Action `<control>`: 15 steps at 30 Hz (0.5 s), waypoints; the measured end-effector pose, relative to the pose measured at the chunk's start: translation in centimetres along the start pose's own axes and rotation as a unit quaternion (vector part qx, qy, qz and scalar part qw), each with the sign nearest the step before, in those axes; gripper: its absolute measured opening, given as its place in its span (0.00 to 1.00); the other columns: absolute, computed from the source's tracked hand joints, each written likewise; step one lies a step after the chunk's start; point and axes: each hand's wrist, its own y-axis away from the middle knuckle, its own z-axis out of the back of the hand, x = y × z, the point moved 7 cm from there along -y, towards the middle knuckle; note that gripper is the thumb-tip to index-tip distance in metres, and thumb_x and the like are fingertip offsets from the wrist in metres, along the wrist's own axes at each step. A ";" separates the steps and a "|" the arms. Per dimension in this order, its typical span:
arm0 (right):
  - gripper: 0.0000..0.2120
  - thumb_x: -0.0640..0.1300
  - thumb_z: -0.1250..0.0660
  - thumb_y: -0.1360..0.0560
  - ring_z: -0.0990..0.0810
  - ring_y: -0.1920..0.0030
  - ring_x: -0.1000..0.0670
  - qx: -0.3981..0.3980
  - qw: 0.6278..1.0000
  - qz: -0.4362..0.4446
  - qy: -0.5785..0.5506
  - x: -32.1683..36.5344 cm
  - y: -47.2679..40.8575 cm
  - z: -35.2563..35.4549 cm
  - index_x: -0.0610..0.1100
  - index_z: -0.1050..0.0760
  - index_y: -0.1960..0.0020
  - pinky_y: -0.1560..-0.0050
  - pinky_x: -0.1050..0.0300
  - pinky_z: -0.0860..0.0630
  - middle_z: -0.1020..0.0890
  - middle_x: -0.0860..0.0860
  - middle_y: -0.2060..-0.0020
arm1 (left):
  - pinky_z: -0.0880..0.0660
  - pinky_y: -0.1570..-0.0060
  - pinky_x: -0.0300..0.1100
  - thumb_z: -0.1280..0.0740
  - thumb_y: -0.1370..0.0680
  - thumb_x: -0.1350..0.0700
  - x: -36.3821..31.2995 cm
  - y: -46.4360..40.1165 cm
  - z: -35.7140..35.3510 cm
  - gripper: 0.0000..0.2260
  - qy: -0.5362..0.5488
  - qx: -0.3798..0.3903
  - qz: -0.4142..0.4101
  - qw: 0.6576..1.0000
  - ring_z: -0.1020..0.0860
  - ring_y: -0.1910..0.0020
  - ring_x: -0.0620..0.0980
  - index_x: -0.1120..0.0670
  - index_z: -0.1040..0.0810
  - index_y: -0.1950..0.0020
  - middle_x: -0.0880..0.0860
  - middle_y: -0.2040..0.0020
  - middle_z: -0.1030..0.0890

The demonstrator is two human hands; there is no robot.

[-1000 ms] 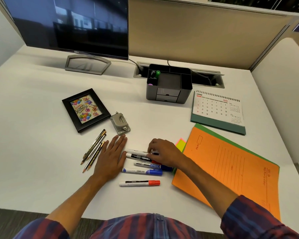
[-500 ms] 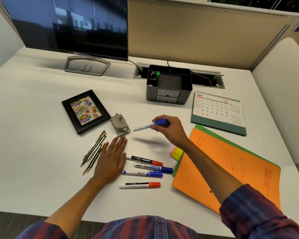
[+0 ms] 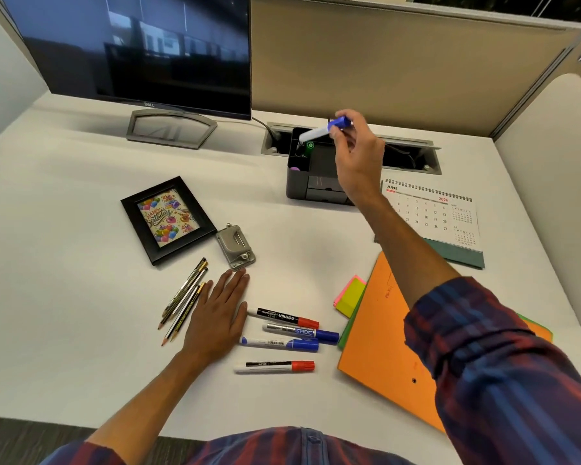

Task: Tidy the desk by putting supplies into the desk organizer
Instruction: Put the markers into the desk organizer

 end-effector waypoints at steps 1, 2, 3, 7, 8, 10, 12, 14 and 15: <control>0.10 0.41 0.36 0.21 0.16 0.57 0.52 -0.002 1.000 0.009 0.020 -0.1 -0.7 -0.3 0.41 0.23 0.41 0.55 0.53 0.18 0.16 0.49 0.58 | 0.51 0.25 0.50 0.53 0.19 0.46 0.0 0.0 0.0 0.25 0.001 -0.001 0.001 1.000 0.48 0.22 0.46 0.50 0.43 0.22 0.47 0.22 0.42; 0.10 0.41 0.37 0.21 0.17 0.60 0.51 -0.001 0.999 0.015 0.040 -0.2 -1.3 -0.6 0.41 0.23 0.41 0.57 0.54 0.19 0.16 0.49 0.58 | 0.50 0.25 0.50 0.53 0.19 0.46 0.0 0.0 0.1 0.25 0.002 -0.001 0.001 1.000 0.47 0.22 0.46 0.50 0.43 0.22 0.47 0.22 0.42; 0.11 0.41 0.37 0.21 0.19 0.61 0.50 0.003 0.998 0.022 0.059 -0.3 -1.8 -0.9 0.41 0.23 0.40 0.58 0.56 0.21 0.17 0.49 0.59 | 0.50 0.25 0.51 0.53 0.19 0.47 0.0 0.0 0.1 0.25 0.003 -0.001 0.001 1.000 0.47 0.22 0.46 0.50 0.42 0.22 0.47 0.22 0.42; 0.14 0.41 0.37 0.21 0.22 0.58 0.55 0.044 0.991 0.028 0.124 -1.1 -3.2 -2.7 0.40 0.23 0.37 0.54 0.64 0.24 0.16 0.49 0.54 | 0.52 0.25 0.49 0.53 0.19 0.47 -0.1 0.0 0.2 0.25 -0.001 -0.001 0.000 1.000 0.48 0.22 0.46 0.51 0.43 0.22 0.47 0.22 0.43; 0.14 0.42 0.36 0.21 0.21 0.55 0.55 0.054 0.989 0.025 0.133 -1.4 -3.3 -3.2 0.41 0.23 0.36 0.49 0.62 0.23 0.16 0.49 0.52 | 0.53 0.25 0.49 0.53 0.18 0.47 -0.1 0.0 0.2 0.25 0.000 0.000 0.000 1.000 0.48 0.22 0.46 0.51 0.43 0.21 0.47 0.22 0.43; 0.14 0.43 0.34 0.22 0.19 0.52 0.53 0.069 0.985 0.020 0.158 -2.0 -3.5 -4.0 0.41 0.23 0.37 0.45 0.56 0.21 0.16 0.48 0.51 | 0.53 0.25 0.49 0.53 0.18 0.46 -0.1 0.0 0.2 0.25 0.002 0.001 0.000 1.000 0.49 0.22 0.46 0.51 0.43 0.21 0.47 0.22 0.43; 0.13 0.44 0.33 0.22 0.18 0.52 0.50 0.077 0.980 0.005 0.185 -2.6 -3.5 -4.5 0.43 0.23 0.39 0.47 0.54 0.20 0.15 0.47 0.52 | 0.53 0.25 0.49 0.53 0.18 0.46 -0.1 0.0 0.2 0.25 0.004 0.003 0.001 1.000 0.49 0.22 0.46 0.51 0.43 0.21 0.47 0.21 0.43; 0.11 0.45 0.31 0.23 0.17 0.55 0.50 0.076 0.977 -0.011 0.200 -3.0 -3.5 -4.7 0.44 0.25 0.42 0.52 0.58 0.19 0.15 0.47 0.54 | 0.53 0.25 0.49 0.53 0.18 0.46 -0.1 0.0 0.2 0.25 0.001 0.004 0.001 1.000 0.49 0.22 0.46 0.51 0.43 0.21 0.47 0.21 0.43; 0.10 0.45 0.31 0.23 0.18 0.56 0.50 0.075 0.975 -0.017 0.209 -3.2 -3.5 -4.7 0.43 0.26 0.44 0.54 0.60 0.20 0.16 0.47 0.55 | 0.53 0.25 0.49 0.53 0.18 0.46 -0.1 0.0 0.2 0.25 0.001 0.005 0.002 1.000 0.49 0.22 0.46 0.51 0.44 0.21 0.47 0.21 0.44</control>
